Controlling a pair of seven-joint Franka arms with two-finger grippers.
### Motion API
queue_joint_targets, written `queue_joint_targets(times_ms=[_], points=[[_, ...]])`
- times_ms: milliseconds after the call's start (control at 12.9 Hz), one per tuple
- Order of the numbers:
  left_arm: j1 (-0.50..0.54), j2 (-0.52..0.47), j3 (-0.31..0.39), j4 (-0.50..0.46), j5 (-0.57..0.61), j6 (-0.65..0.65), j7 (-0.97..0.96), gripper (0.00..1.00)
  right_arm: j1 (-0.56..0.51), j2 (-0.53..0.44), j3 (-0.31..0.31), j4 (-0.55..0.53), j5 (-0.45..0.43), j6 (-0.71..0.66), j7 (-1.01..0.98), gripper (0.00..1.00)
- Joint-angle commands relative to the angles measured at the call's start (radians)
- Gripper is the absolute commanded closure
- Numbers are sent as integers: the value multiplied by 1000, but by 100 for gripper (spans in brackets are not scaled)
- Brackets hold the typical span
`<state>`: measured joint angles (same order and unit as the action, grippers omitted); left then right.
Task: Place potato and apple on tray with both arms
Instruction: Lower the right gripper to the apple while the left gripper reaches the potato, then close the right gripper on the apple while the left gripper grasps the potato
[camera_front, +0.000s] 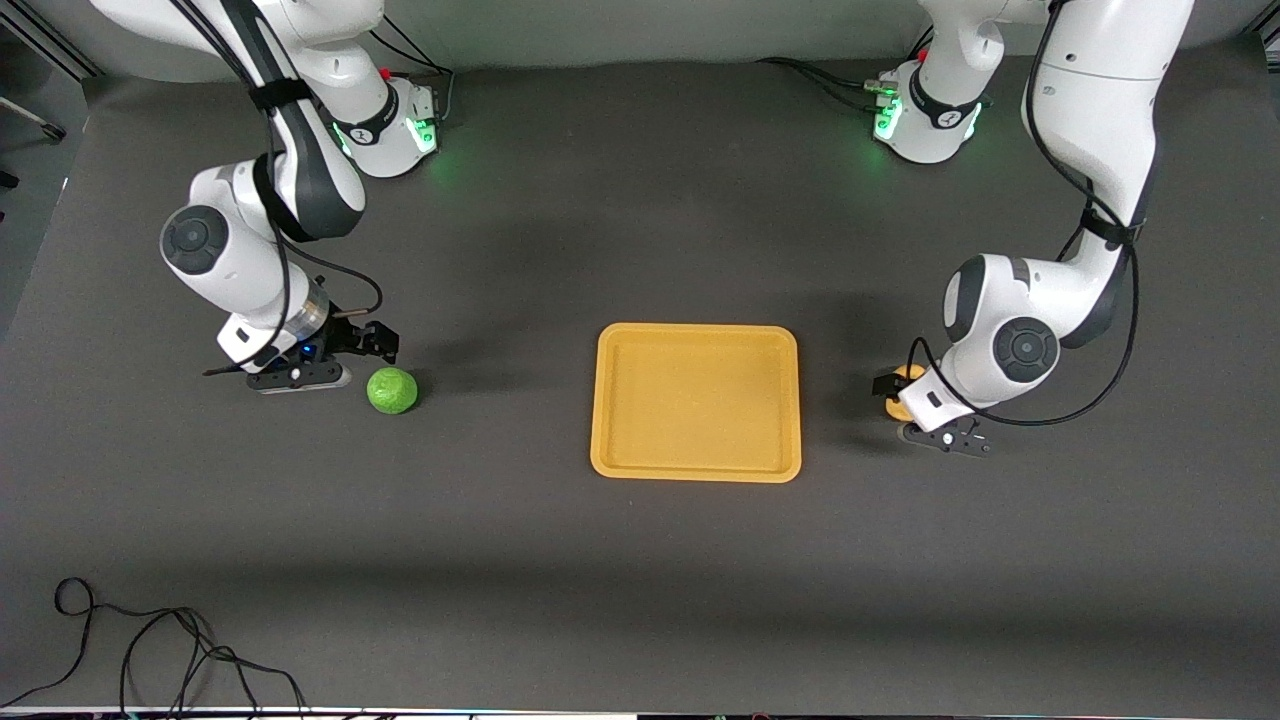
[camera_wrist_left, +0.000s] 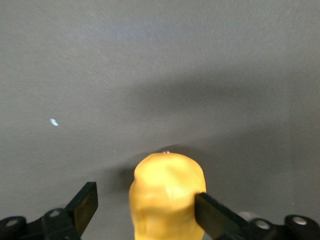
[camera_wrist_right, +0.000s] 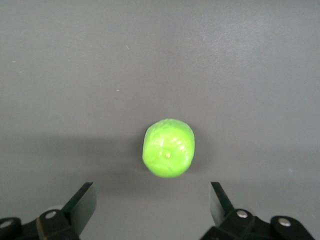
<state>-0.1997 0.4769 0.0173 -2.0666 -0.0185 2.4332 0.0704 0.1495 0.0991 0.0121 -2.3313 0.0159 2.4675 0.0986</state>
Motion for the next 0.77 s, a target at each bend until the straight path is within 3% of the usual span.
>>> queue_joint_targets(times_ms=[0, 155, 310, 387, 542, 697], points=[[-6, -3, 7, -10, -9, 0, -12, 50, 1, 101, -6, -54, -2, 205, 7, 0], [-6, -12, 4, -7, -9, -35, -23, 64, 1, 174, -18, -69, -2, 319, 6, 0], [-4, -17, 4, -6, -9, -45, -29, 85, 1, 224, -20, -68, -2, 384, 7, 0], [-4, -29, 4, 5, -9, -65, -55, 90, 1, 237, -20, -68, -2, 398, 7, 0], [-6, -70, -14, 93, -11, -205, -134, 90, 1, 241, -20, -68, -2, 398, 7, 2], [-10, -58, -78, 256, -58, -350, -287, 89, 1, 243, -20, -66, -2, 396, 6, 46]])
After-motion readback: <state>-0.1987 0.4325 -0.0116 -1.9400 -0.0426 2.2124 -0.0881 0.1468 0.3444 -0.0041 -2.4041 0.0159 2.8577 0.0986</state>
